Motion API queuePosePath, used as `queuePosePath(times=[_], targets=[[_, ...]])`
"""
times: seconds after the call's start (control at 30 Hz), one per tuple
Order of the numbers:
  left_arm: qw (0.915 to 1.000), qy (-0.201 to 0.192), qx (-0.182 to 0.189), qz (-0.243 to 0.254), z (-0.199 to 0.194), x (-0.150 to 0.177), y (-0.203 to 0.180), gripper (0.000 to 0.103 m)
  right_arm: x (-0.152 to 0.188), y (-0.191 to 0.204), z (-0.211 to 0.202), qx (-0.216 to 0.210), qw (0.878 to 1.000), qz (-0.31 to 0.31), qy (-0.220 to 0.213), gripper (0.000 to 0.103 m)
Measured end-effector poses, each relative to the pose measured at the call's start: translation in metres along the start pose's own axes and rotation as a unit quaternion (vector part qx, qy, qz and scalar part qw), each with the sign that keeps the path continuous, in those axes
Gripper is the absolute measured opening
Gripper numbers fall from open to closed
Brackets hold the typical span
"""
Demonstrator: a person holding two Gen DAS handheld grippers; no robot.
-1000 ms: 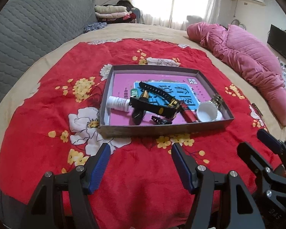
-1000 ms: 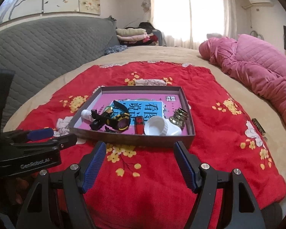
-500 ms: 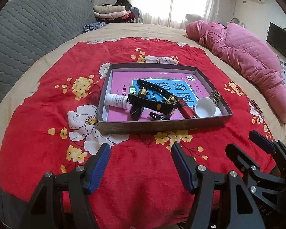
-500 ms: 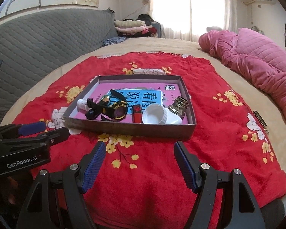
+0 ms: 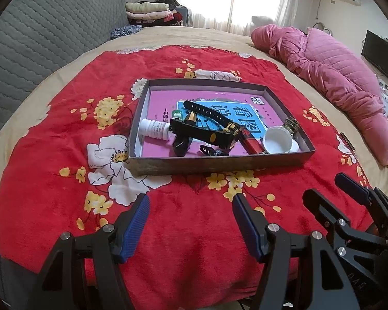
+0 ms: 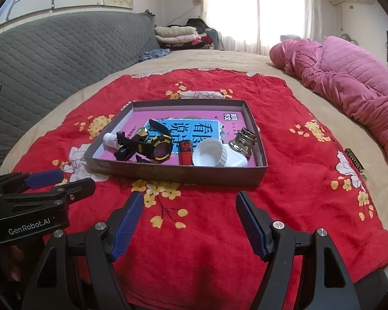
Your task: Organize rigid objects
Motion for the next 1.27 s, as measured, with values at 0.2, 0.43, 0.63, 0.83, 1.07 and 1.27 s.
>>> queuePosePath(times=[0.2,0.43,0.63,0.83,1.07,1.27], targets=[[1.0000,0.006,-0.002,-0.003,0.005,0.001,0.001,0.066,0.002,0.001,0.004,-0.001,1.000,-0.002,0.005,0.075],[0.9999,0.011,-0.003,0.002,0.008,0.002,0.002,0.066,0.002,0.001,0.005,-0.001,1.000,-0.001,0.005,0.075],[0.9999,0.013,-0.007,0.001,0.009,0.002,0.003,0.066,0.002,0.000,0.005,-0.001,1.000,0.000,0.005,0.075],[0.9997,0.020,-0.011,-0.002,0.011,0.004,0.005,0.066,0.002,0.000,0.007,-0.002,1.000,0.002,0.007,0.075],[0.9996,0.026,-0.011,-0.003,0.013,0.006,0.005,0.066,0.002,-0.001,0.007,-0.001,1.000,0.003,0.006,0.075],[0.9993,0.036,0.005,-0.009,0.018,0.009,0.008,0.066,-0.005,-0.010,0.013,0.004,1.000,0.004,-0.002,0.075]])
Point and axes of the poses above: each gripper's, at about its wrist camera, not at the fingertips, and z roughly the way its jaws point, y to its left, x to its underside, the point moved 7 cm from there along z, roughly the way its jaws point, and after that the axes turned 13 degrees about x, right-handed, at the moved point
